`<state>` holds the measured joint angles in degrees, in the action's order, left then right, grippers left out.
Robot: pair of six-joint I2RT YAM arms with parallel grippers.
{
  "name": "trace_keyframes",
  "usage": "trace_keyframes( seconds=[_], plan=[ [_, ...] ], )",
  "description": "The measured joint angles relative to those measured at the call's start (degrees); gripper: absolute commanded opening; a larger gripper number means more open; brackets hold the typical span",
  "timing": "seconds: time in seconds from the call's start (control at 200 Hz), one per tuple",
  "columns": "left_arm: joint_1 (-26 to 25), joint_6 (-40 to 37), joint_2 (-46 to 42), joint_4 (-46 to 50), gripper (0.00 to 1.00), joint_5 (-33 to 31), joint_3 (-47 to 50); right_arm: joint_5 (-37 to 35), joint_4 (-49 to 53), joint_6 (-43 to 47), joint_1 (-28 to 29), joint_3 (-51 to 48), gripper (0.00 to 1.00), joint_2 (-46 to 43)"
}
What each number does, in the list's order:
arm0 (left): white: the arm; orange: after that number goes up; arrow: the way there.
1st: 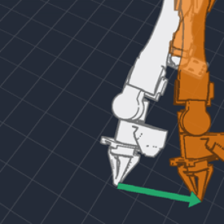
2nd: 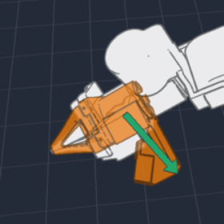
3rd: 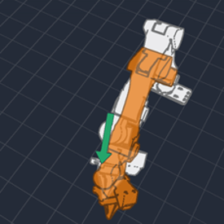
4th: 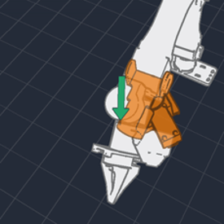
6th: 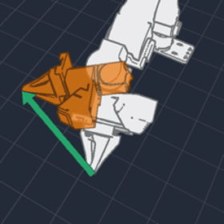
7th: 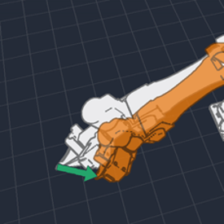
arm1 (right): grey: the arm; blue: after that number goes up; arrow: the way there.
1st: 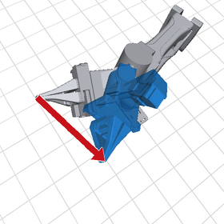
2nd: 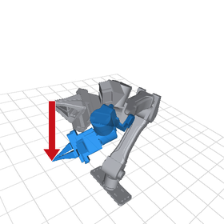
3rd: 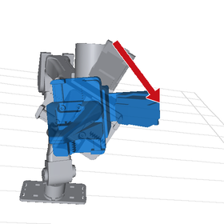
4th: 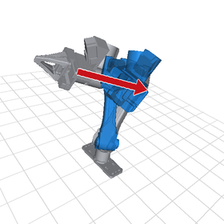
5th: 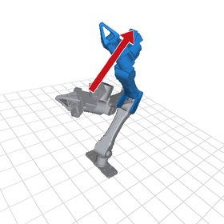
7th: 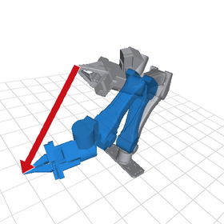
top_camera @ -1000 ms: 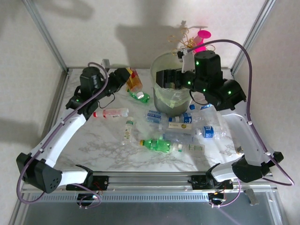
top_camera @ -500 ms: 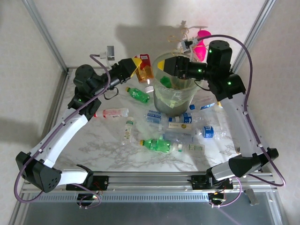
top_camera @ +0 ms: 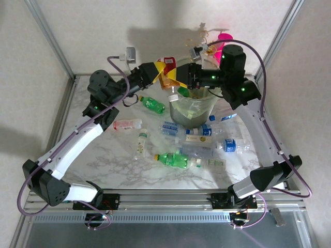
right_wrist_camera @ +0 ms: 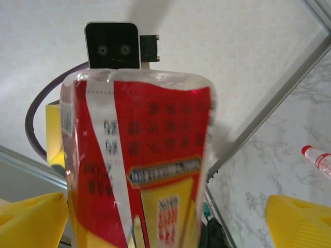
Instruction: Put the plastic bottles in the bin
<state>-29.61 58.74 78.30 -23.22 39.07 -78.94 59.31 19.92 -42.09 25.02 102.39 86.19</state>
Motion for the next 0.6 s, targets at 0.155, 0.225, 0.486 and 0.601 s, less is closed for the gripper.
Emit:
trace_keyframes(
  seconds=[0.155,0.225,0.486,0.601],
  plan=[
    [-1.7,-0.8,2.4,0.2,0.47,-0.4,-1.4,0.6,-0.5,-0.7,0.4,0.0,0.80,1.0],
    [-1.8,-1.2,2.5,0.4,0.47,-1.0,-1.6,0.8,-0.7,-0.9,0.4,0.0,0.72,1.0],
    [-1.9,-3.9,2.5,2.5,0.57,-2.2,-2.5,0.7,-0.9,-0.7,0.5,0.2,0.48,1.0],
    [-2.0,-4.7,2.5,3.6,0.79,-2.7,-3.3,0.2,0.3,-0.1,0.3,0.9,0.48,1.0]
  ],
)
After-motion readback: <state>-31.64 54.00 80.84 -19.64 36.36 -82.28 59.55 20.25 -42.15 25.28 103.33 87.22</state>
